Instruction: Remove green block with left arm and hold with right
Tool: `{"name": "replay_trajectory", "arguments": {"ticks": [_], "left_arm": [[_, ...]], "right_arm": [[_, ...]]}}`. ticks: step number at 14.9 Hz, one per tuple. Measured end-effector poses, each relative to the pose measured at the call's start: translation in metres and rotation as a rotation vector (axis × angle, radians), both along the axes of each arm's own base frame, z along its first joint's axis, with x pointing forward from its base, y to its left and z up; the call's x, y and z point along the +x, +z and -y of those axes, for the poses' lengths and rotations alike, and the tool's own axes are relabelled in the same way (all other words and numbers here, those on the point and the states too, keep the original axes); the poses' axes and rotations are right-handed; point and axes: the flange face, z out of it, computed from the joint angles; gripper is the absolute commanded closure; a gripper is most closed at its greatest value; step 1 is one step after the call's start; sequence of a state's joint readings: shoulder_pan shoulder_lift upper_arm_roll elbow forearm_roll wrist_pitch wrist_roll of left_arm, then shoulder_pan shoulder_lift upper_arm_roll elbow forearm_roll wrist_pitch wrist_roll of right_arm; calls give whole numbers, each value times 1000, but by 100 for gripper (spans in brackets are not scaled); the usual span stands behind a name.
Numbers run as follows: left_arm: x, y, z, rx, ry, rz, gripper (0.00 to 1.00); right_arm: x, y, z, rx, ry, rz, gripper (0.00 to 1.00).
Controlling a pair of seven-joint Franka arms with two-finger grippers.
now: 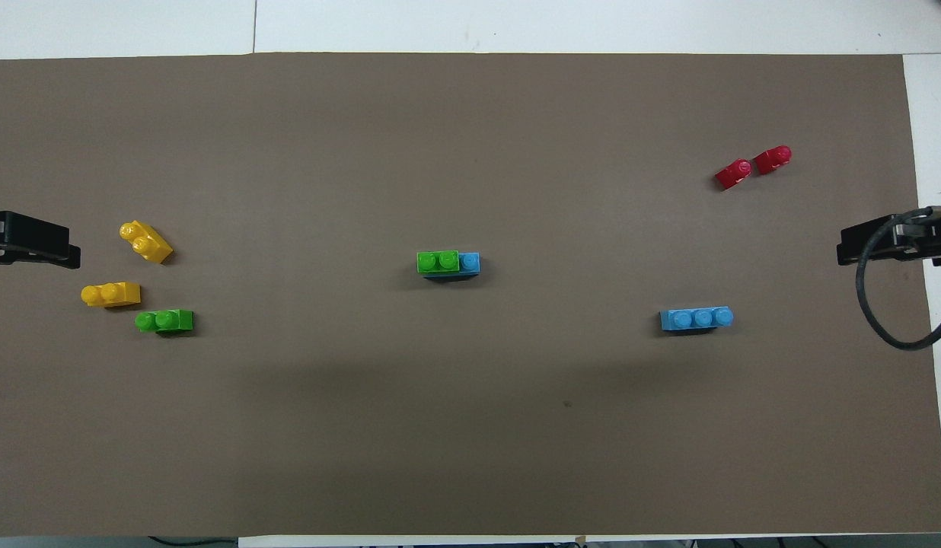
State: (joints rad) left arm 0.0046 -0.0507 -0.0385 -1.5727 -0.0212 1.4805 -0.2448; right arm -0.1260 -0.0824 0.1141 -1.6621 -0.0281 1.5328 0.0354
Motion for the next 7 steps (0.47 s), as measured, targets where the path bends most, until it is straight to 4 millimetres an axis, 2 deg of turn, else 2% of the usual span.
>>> {"name": "replay_trajectory", "arguments": {"ticks": [3,7], "left_arm": [[2,-5,30,8,270,20,0],[-8,-32,108,-17,657,78,0]], "right_arm": [[-1,0,0,0,0,-1,0],[0,-1,0,0,0,2,0]]}}
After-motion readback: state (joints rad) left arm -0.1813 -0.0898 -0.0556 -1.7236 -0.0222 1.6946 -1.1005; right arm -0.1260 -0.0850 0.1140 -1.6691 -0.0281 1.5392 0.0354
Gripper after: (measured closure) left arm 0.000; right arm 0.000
